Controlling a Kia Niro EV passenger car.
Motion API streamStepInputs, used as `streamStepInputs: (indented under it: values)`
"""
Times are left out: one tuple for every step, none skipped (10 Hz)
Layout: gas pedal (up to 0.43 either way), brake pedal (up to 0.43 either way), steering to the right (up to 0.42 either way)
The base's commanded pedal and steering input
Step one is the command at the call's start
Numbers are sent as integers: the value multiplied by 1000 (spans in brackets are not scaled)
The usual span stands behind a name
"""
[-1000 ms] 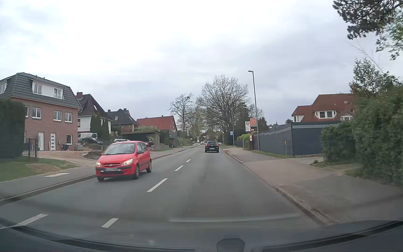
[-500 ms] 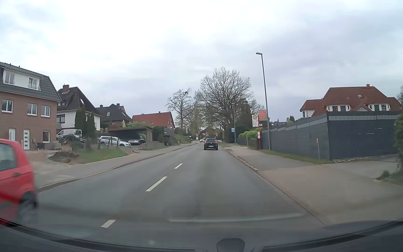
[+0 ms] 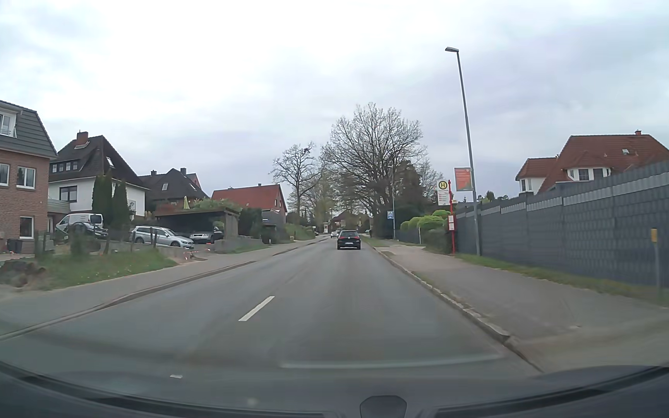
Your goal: Follow the waypoints while adhering to traffic rules and regulations
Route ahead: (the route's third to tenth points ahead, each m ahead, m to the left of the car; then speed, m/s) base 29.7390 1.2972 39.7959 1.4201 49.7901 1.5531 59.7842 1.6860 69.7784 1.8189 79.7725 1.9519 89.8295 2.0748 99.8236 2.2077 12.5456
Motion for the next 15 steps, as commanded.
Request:
streamStepInputs:
  values:
    - [209,0,-1]
    - [197,0,-1]
    - [197,0,-1]
    - [197,0,-1]
    - [197,0,-1]
    - [197,0,-1]
    - [197,0,-1]
    - [197,0,-1]
    - [197,0,-2]
    - [197,0,-3]
    - [197,0,-3]
    - [189,0,-3]
    - [189,0,-3]
    - [177,0,-4]
    - [177,0,-4]
